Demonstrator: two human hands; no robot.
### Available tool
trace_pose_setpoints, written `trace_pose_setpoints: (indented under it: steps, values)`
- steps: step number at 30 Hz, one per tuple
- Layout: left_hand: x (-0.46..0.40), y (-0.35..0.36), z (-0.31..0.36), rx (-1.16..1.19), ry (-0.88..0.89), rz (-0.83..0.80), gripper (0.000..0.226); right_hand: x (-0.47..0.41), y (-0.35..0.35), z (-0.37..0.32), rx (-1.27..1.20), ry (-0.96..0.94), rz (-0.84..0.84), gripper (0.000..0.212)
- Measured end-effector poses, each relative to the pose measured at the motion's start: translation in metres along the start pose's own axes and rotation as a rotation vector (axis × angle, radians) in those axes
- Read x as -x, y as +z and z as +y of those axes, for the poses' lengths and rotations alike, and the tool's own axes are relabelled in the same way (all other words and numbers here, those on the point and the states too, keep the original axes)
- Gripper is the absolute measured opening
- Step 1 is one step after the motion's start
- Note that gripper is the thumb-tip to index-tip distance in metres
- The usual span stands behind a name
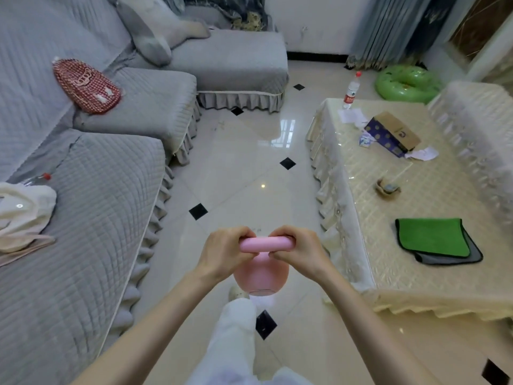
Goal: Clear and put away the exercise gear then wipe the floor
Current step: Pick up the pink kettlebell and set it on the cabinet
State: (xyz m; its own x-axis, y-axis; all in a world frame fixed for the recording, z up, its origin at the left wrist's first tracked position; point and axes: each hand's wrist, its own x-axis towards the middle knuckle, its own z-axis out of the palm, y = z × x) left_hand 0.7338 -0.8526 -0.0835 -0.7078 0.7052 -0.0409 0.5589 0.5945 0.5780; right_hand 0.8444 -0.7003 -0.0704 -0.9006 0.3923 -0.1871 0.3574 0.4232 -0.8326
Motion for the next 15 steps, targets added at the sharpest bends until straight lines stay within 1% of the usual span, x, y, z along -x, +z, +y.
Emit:
trace_pose_setpoints:
  steps: [5, 8, 15]
  values:
    - [-0.090, -0.011, -0.020, -0.009, 0.052, 0.004, 0.028, -0.087, -0.014, -0.003, 0.022, -0.007, 0.017, 0.026]
    - [-0.153, -0.022, -0.030, -0.068, 0.108, -0.018, 0.026, -0.142, -0.025, -0.008, 0.063, 0.013, 0.043, 0.026]
    - [-0.286, -0.048, -0.044, -0.091, 0.259, 0.018, 0.035, -0.256, -0.056, -0.024, 0.104, -0.024, 0.147, 0.028]
